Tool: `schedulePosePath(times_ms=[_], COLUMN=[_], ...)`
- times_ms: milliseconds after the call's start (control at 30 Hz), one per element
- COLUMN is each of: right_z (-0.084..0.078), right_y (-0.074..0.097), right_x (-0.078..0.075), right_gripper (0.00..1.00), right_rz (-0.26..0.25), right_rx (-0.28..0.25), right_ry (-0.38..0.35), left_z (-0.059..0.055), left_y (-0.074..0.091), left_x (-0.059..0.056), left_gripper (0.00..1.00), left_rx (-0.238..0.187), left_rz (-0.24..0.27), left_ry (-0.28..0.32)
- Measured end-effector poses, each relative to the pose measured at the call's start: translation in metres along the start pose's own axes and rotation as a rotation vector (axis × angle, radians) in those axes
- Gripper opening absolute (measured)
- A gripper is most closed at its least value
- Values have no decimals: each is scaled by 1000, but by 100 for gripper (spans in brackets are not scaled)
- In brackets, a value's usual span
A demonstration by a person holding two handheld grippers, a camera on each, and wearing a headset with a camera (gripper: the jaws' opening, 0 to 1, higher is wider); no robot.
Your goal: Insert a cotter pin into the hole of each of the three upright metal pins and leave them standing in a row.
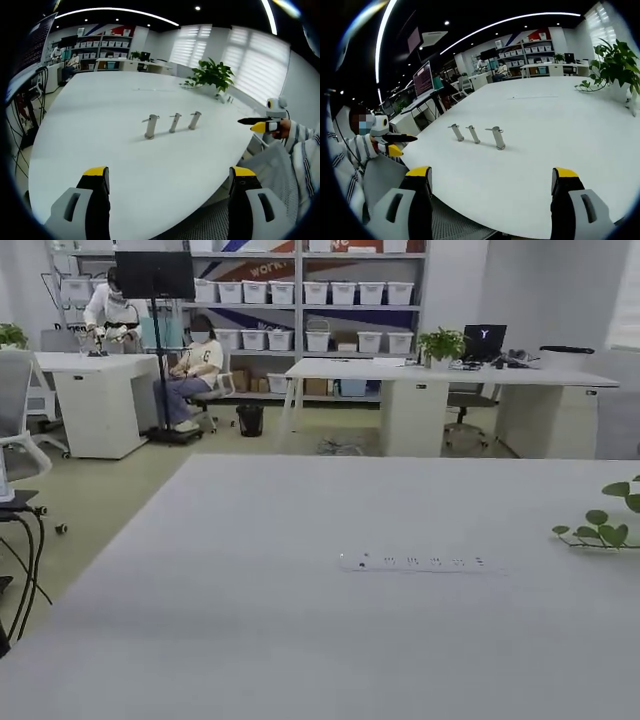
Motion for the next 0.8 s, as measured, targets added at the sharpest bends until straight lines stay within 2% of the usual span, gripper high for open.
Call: schedulePosePath(times_ms=[167, 267, 333, 433, 800], right_z=[-9, -10, -9, -7, -7], right_y=[0, 0, 0, -2, 5], right_x=[5, 10, 14, 20, 26], right_gripper=[98, 98, 98, 98, 98], right_rz=[-6, -11, -10, -11, -56], right_rx=[36, 51, 60, 63, 46], right_ry=[10, 25, 26, 28, 8], left_z=[1, 0, 3, 4, 0], left_y=[7, 11, 12, 12, 10], left_x=[6, 6, 4, 2, -2], left_gripper=[99, 99, 99, 99, 99], left_rx=[-30, -32, -44, -46, -37], left_rz=[16, 15, 15, 9, -26], left_ry=[-13, -7, -11, -16, -25])
Point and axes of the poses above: the centre of the closed fingertips' face, and the gripper's own axes: y roughly backward along the fingers, x roughly to its left, z roughly out of its top, the point moved 4 cm from there along y, roughly backward along the fingers, and after that the axes turned 5 degrees about x, right-handed, at the moved point
